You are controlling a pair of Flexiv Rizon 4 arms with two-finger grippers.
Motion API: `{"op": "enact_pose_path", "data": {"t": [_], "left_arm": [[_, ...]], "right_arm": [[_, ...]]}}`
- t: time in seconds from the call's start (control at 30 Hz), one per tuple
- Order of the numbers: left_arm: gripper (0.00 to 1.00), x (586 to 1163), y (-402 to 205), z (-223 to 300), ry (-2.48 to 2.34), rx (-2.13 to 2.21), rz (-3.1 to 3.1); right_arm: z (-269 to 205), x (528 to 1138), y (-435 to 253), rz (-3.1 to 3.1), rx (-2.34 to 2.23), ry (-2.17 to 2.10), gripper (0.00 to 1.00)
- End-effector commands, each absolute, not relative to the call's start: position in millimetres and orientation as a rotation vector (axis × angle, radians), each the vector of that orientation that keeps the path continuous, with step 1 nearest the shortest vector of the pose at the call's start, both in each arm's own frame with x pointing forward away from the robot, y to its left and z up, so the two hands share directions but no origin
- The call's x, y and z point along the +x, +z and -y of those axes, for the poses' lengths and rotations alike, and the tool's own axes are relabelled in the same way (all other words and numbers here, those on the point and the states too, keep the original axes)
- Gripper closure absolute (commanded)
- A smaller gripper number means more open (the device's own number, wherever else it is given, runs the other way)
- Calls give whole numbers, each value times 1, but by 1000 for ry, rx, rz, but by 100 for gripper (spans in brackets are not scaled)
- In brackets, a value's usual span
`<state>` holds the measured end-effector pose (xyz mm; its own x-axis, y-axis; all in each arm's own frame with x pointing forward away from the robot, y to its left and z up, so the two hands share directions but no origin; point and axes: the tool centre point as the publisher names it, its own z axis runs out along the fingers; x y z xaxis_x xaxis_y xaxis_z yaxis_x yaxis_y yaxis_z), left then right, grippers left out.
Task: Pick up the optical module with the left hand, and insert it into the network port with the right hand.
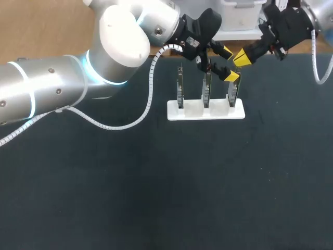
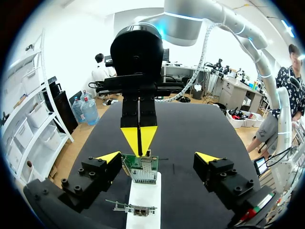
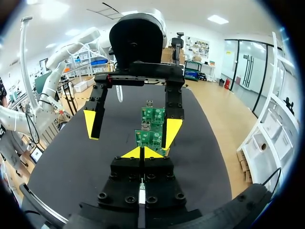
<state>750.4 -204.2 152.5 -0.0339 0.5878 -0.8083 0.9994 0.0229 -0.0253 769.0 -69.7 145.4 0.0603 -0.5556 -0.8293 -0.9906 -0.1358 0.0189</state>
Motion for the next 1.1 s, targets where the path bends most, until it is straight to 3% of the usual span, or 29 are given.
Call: {"op": "enact_pose_path", "data": {"t": [0.03, 1.1], "left_arm": [[0, 752, 153, 206, -855, 1633, -1694], [0, 752, 153, 206, -855, 1633, -1694]], "right_arm": [[70, 770, 145, -1550, -1758, 956, 100], [70, 769, 139, -1555, -1753, 963, 100]]}}
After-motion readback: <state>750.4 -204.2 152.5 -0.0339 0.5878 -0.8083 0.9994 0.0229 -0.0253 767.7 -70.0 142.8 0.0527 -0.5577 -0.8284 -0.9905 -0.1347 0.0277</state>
